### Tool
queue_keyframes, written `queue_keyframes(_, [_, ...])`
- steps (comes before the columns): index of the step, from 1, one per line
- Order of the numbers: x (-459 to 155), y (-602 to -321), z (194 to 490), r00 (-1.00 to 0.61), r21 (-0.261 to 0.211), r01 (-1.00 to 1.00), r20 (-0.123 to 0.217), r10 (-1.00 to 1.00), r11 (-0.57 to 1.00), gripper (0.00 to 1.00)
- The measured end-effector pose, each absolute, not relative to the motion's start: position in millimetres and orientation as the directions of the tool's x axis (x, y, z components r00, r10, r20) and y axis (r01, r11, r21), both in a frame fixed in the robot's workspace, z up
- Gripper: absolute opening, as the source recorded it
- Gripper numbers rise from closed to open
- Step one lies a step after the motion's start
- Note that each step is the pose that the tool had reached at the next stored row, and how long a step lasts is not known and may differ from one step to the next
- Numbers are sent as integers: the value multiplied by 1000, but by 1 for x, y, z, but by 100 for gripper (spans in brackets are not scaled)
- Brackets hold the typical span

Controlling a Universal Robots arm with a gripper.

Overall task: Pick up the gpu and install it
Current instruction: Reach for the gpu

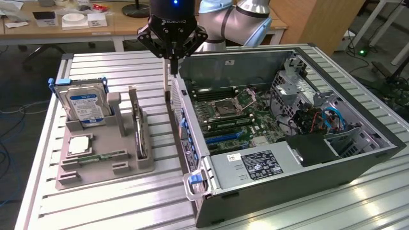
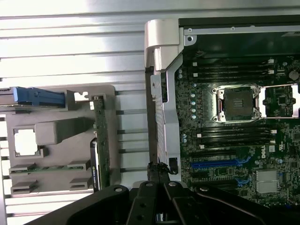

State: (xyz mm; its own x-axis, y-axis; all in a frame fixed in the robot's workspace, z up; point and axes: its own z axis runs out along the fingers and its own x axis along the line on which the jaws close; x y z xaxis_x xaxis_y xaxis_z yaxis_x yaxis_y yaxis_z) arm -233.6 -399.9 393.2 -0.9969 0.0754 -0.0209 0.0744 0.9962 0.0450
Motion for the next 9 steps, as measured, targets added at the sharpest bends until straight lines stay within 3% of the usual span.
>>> queue_keyframes(9, [-246, -400, 393, -997, 45, 74, -21, 75, 996, 11])
